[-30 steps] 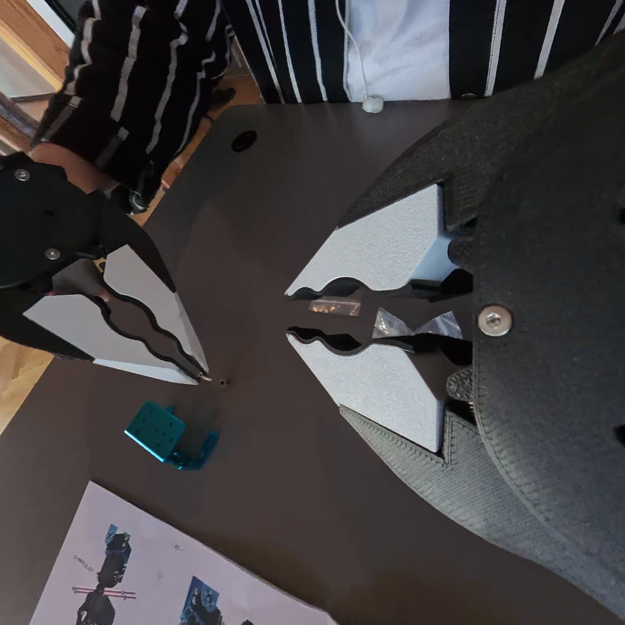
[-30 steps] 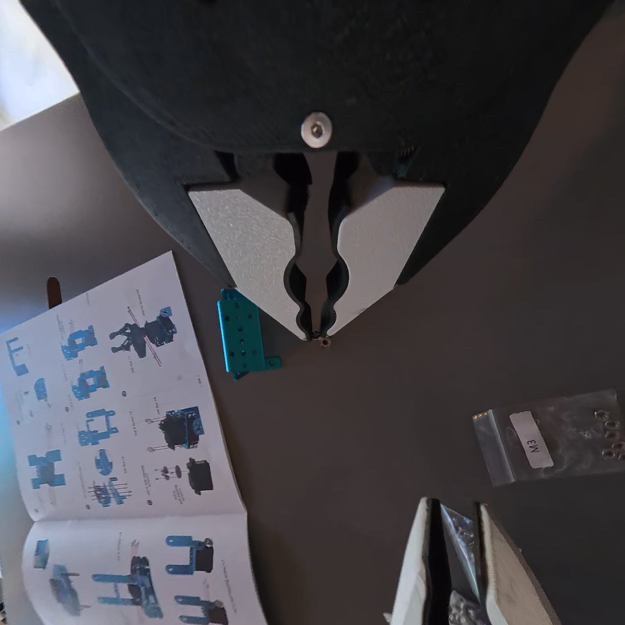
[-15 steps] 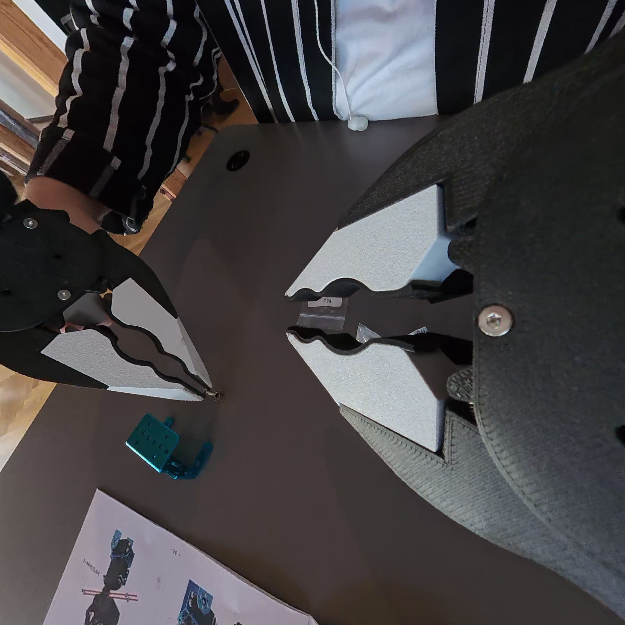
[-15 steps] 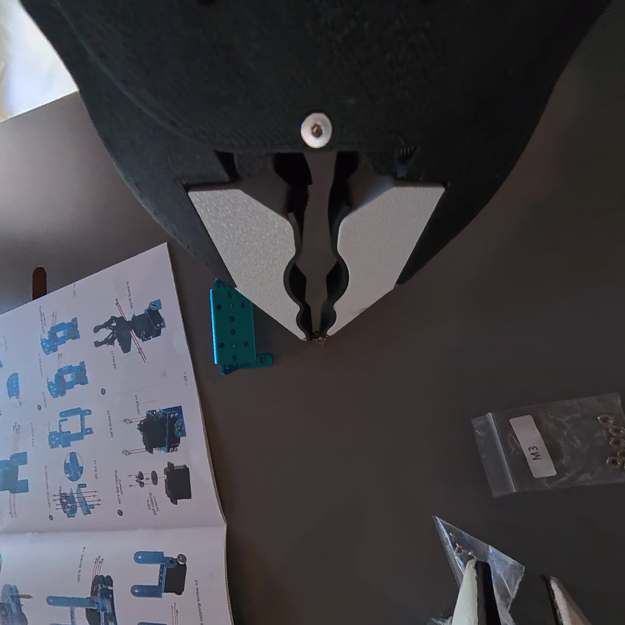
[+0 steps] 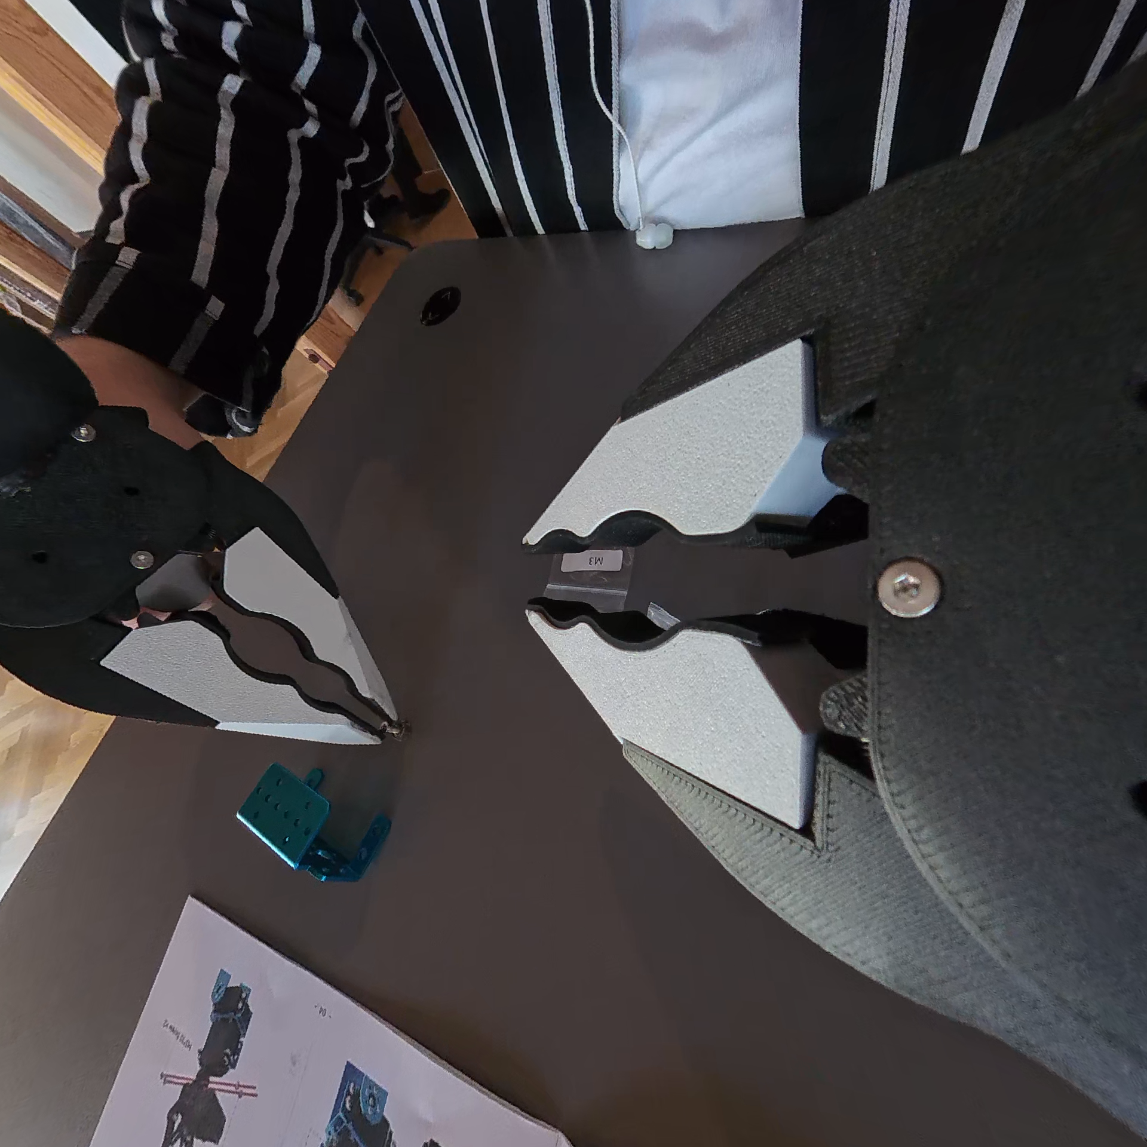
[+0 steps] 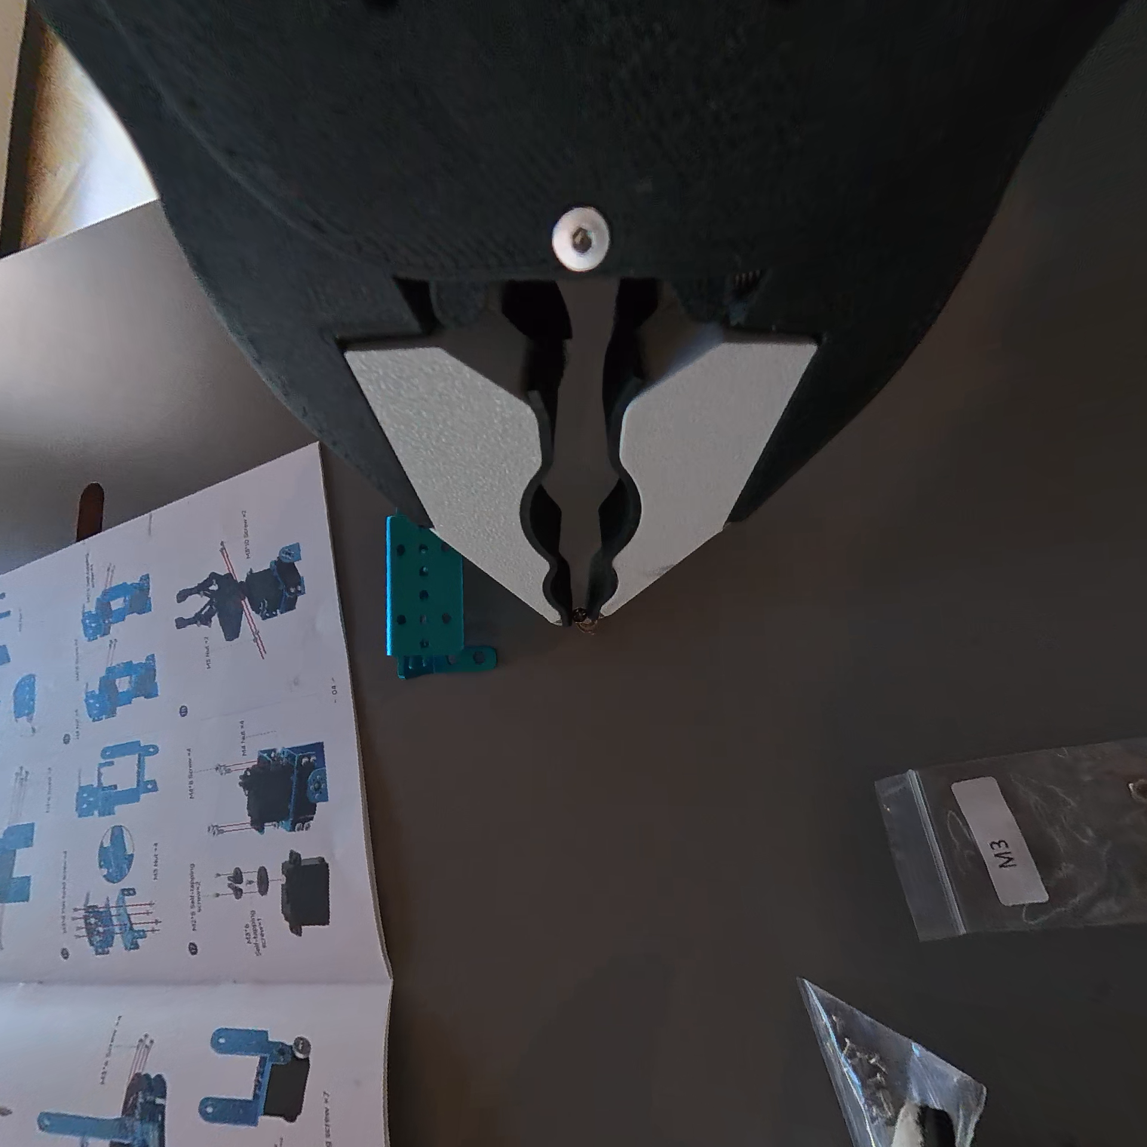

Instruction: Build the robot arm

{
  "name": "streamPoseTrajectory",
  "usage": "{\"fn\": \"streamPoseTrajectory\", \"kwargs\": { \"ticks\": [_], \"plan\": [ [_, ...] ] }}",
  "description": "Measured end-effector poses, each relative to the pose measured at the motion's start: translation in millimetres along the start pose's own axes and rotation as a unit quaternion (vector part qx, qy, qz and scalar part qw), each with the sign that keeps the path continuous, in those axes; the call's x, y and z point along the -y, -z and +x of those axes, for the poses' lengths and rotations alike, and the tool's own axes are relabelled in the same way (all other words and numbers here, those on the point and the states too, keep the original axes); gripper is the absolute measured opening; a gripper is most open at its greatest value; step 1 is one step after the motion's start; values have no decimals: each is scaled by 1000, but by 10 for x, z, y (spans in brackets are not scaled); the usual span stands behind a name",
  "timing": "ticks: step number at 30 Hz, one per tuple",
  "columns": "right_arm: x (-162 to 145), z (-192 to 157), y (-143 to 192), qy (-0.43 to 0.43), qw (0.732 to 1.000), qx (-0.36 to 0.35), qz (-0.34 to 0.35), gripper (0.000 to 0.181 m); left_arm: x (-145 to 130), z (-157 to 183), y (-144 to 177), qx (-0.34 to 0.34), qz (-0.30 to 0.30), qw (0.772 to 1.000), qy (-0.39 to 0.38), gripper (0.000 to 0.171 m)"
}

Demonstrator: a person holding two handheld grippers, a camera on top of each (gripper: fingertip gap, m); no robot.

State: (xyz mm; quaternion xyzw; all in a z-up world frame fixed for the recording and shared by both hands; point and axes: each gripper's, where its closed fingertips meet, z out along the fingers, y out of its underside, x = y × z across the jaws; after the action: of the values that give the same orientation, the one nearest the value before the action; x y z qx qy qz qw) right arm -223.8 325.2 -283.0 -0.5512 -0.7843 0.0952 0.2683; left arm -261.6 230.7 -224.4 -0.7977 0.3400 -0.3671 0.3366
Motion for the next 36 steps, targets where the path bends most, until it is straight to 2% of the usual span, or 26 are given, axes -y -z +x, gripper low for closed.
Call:
{"fn": "streamPoseTrajectory", "kwargs": {
  "ticks": [14,24,36],
  "plan": [
    [33,-35,-18,-7,1000,14,1,15,-5,18,45,-9,13,1000,10,13],
    [34,-36,-63,-93,994,46,34,14,-20,41,34,-13,11,1000,8,13],
    [-2,-43,-74,-155,982,106,4,10,-16,57,46,-14,12,1000,3,13]
  ]
}}
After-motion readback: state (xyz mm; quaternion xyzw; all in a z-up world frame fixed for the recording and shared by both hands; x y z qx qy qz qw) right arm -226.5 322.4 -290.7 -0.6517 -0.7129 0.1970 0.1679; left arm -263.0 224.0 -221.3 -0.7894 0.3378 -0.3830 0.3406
